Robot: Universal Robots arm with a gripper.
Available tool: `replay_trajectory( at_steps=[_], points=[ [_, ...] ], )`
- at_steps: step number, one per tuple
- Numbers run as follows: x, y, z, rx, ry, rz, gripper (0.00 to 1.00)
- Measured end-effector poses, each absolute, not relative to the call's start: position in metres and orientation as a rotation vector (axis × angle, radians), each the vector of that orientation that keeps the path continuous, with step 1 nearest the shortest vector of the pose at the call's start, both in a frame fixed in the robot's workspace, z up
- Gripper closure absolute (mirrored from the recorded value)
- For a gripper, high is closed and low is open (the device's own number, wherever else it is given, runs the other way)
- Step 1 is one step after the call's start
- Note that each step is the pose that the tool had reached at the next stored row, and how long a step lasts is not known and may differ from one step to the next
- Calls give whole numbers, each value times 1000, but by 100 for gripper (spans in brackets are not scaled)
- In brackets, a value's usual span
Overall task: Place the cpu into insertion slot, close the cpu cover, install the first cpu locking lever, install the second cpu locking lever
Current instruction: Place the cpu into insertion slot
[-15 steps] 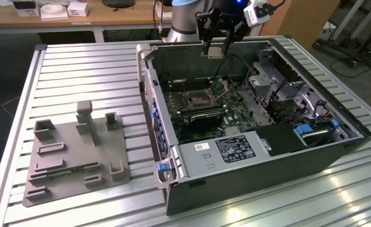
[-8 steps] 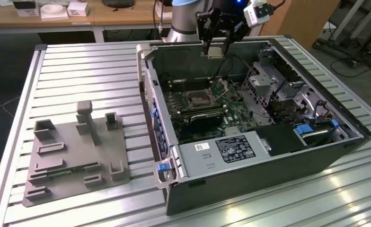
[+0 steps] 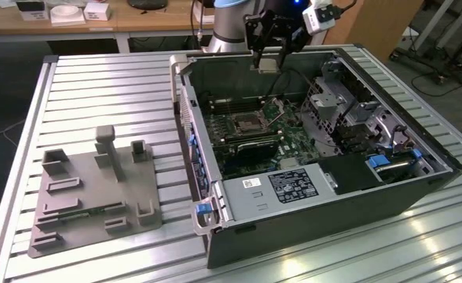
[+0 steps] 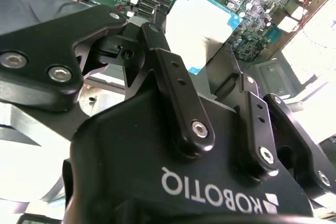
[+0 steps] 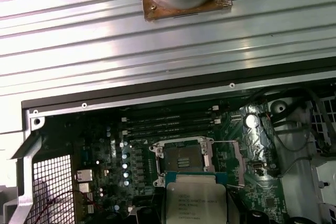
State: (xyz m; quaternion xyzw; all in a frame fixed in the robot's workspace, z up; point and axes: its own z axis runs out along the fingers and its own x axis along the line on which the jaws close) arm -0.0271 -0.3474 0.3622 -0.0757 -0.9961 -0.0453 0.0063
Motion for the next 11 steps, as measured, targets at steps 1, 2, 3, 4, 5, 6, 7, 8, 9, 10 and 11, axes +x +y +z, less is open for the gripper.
replay_trajectory(
  at_steps=[1,2,3,4,5,6,7,8,9,10,11],
  points=[
    [-27,-347,362,-260,-3116,-142,46],
    [-27,-347,362,-289,-3114,-142,46],
    [-27,-347,362,-318,-3112,-142,46],
    [-27,-347,362,-346,-3110,-142,46],
    [-27,-347,362,-371,-3108,-142,46],
    [-27,-347,362,-392,-3106,-143,46],
    [-27,-347,362,-407,-3104,-143,46],
    [-27,-347,362,-413,-3103,-143,46],
    [-27,-347,362,-414,-3103,-143,46],
    [-27,-347,362,-414,-3103,-143,46],
    [-27,-347,362,-415,-3103,-143,46]
  ],
)
